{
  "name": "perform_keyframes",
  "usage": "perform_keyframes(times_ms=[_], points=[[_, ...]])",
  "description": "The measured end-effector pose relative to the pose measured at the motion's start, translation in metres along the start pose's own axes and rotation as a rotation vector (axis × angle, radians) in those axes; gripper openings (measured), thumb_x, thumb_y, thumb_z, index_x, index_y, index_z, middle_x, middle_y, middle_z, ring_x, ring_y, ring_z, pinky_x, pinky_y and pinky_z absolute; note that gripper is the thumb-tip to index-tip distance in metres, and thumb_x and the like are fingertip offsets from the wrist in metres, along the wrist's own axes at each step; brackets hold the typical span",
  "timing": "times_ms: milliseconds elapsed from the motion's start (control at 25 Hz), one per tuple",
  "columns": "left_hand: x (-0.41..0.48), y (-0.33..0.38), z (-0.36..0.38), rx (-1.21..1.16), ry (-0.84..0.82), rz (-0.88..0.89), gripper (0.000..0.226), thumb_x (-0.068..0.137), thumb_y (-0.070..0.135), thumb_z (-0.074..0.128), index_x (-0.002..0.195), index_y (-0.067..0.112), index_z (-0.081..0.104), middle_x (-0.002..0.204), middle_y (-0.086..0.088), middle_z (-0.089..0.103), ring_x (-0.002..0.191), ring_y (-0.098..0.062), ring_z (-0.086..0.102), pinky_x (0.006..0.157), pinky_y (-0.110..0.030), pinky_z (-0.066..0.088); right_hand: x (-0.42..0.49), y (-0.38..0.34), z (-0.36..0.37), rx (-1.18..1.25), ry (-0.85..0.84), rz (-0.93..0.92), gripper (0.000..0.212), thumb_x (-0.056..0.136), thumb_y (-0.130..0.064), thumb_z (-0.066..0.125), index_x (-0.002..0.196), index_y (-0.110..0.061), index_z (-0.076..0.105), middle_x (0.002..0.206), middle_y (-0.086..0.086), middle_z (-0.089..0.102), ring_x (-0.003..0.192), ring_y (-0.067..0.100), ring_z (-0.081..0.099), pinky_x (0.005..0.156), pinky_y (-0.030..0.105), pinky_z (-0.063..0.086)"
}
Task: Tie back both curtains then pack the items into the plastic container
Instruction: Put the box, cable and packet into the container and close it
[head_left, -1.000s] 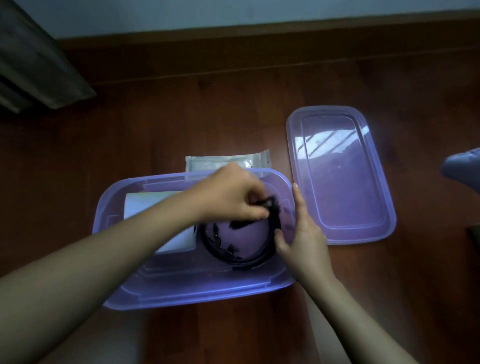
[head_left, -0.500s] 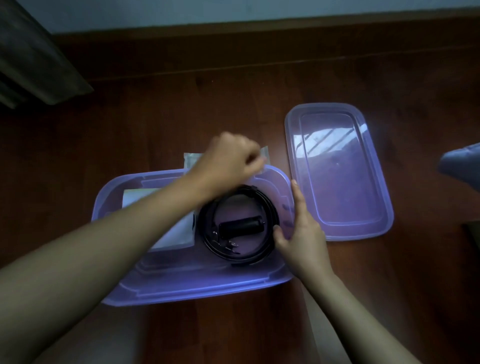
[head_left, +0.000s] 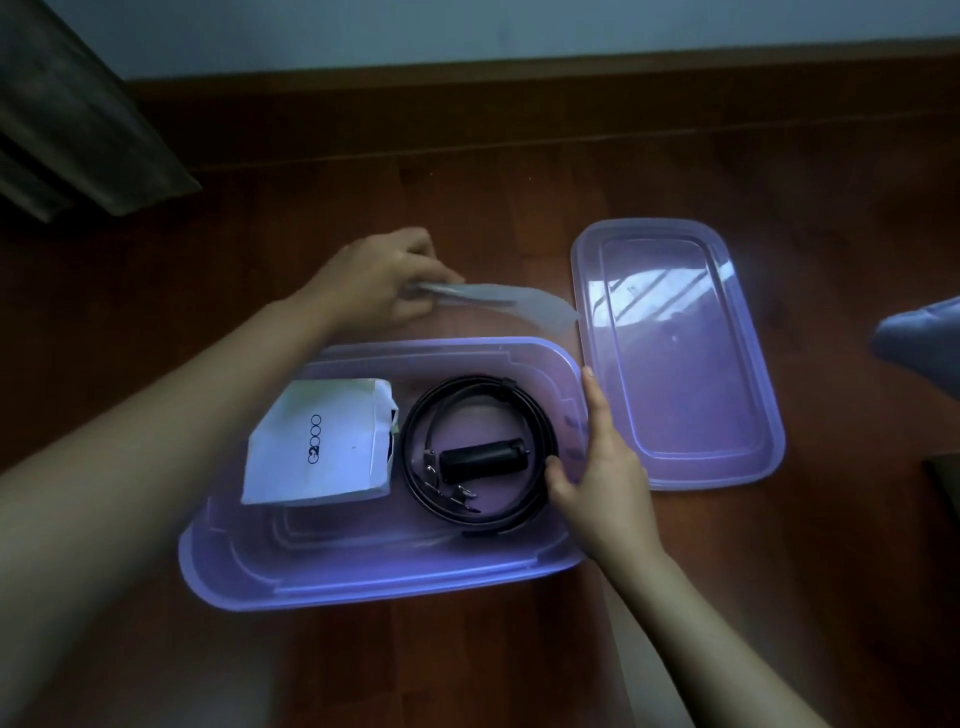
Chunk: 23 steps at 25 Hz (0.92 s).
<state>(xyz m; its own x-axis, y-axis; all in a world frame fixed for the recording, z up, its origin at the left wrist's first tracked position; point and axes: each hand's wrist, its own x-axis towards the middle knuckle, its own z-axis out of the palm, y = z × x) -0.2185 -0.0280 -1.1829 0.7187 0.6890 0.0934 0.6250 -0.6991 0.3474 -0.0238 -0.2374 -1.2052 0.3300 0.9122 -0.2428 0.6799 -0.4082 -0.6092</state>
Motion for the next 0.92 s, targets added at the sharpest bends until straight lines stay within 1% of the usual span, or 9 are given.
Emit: perform_keyframes(times_ms=[120, 240, 320, 440, 520, 600, 680, 800, 920], points=[[-0.038, 0.029, -0.02, -0.057, 0.301, 0.339, 0.024, 0.086, 0.012, 0.059, 0.106, 0.017, 0.073, 0.088, -0.01, 0.066, 0.071, -0.023, 0.058, 0.059, -0.033, 0.047, 0.0, 0.0, 0.0, 0.0, 0.007, 0.001, 0.09, 0.079, -0.012, 0.061, 0.147, -0.04, 0.008, 0.104, 0.006, 0.065, 0.068, 0.024, 0.051, 0.058, 0.029, 0.03], [-0.063, 0.055, -0.018, 0.111, 0.309, 0.542, 0.016, 0.088, 0.012, 0.063, 0.094, 0.016, 0.077, 0.08, -0.007, 0.07, 0.062, -0.024, 0.059, 0.053, -0.032, 0.041, 0.0, 0.0, 0.001, -0.007, 0.024, -0.019, 0.089, 0.08, -0.014, 0.061, 0.148, -0.038, 0.009, 0.11, 0.005, 0.065, 0.083, 0.029, 0.06, 0.059, 0.03, 0.032], [-0.068, 0.065, -0.005, 0.25, 0.292, 0.607, 0.018, 0.091, 0.01, 0.058, 0.094, 0.014, 0.075, 0.081, -0.005, 0.07, 0.062, -0.025, 0.061, 0.053, -0.032, 0.04, 0.001, 0.0, 0.001, -0.012, 0.018, -0.008, 0.089, 0.079, -0.013, 0.06, 0.148, -0.038, 0.009, 0.109, 0.005, 0.065, 0.083, 0.031, 0.06, 0.059, 0.03, 0.032], [-0.063, 0.075, 0.025, 0.336, 0.273, 0.618, 0.028, 0.097, 0.009, 0.043, 0.098, 0.011, 0.07, 0.084, -0.005, 0.069, 0.066, -0.025, 0.062, 0.057, -0.032, 0.044, -0.001, 0.001, 0.002, -0.01, 0.032, -0.015, 0.089, 0.078, -0.01, 0.059, 0.147, -0.039, 0.01, 0.088, 0.005, 0.062, 0.065, 0.028, 0.052, 0.056, 0.031, 0.032], [-0.061, 0.083, 0.045, 0.41, 0.239, 0.585, 0.036, 0.098, 0.009, 0.034, 0.096, 0.012, 0.07, 0.079, -0.003, 0.067, 0.065, -0.023, 0.06, 0.054, -0.031, 0.044, -0.002, 0.001, 0.003, -0.023, 0.058, -0.047, 0.082, 0.077, -0.009, 0.059, 0.144, -0.038, 0.021, 0.077, 0.0, 0.054, 0.064, 0.029, 0.05, 0.057, 0.031, 0.031], [-0.065, 0.094, 0.059, 0.49, 0.196, 0.517, 0.048, 0.098, 0.006, 0.025, 0.089, 0.015, 0.072, 0.071, 0.0, 0.062, 0.06, -0.021, 0.057, 0.049, -0.028, 0.041, -0.001, 0.001, 0.004, -0.035, 0.05, -0.076, 0.067, 0.077, -0.009, 0.059, 0.135, -0.033, 0.037, 0.086, 0.0, 0.057, 0.08, 0.032, 0.059, 0.061, 0.031, 0.033], [-0.068, 0.1, 0.058, 0.519, 0.214, 0.47, 0.047, 0.095, 0.004, 0.027, 0.088, 0.015, 0.072, 0.068, 0.0, 0.06, 0.058, -0.02, 0.055, 0.046, -0.027, 0.038, -0.001, 0.002, 0.004, -0.02, 0.057, -0.09, 0.06, 0.077, -0.01, 0.06, 0.131, -0.03, 0.041, 0.105, 0.003, 0.063, 0.093, 0.03, 0.061, 0.066, 0.033, 0.039], [-0.057, 0.093, 0.037, 0.46, 0.332, 0.447, 0.026, 0.088, 0.006, 0.048, 0.098, 0.011, 0.071, 0.074, -0.002, 0.065, 0.059, -0.023, 0.058, 0.047, -0.028, 0.04, -0.002, 0.004, 0.005, 0.018, 0.073, -0.094, 0.075, 0.076, -0.009, 0.06, 0.139, -0.035, 0.029, 0.115, 0.003, 0.062, 0.092, 0.03, 0.062, 0.07, 0.035, 0.044], [-0.057, 0.086, 0.023, 0.436, 0.404, 0.459, 0.021, 0.085, 0.003, 0.059, 0.102, 0.007, 0.071, 0.077, -0.005, 0.068, 0.058, -0.024, 0.058, 0.046, -0.03, 0.045, -0.003, 0.005, 0.006, -0.002, 0.079, -0.074, 0.102, 0.076, -0.009, 0.06, 0.145, -0.042, -0.008, 0.105, 0.016, 0.063, 0.071, 0.037, 0.058, 0.057, 0.032, 0.036]])
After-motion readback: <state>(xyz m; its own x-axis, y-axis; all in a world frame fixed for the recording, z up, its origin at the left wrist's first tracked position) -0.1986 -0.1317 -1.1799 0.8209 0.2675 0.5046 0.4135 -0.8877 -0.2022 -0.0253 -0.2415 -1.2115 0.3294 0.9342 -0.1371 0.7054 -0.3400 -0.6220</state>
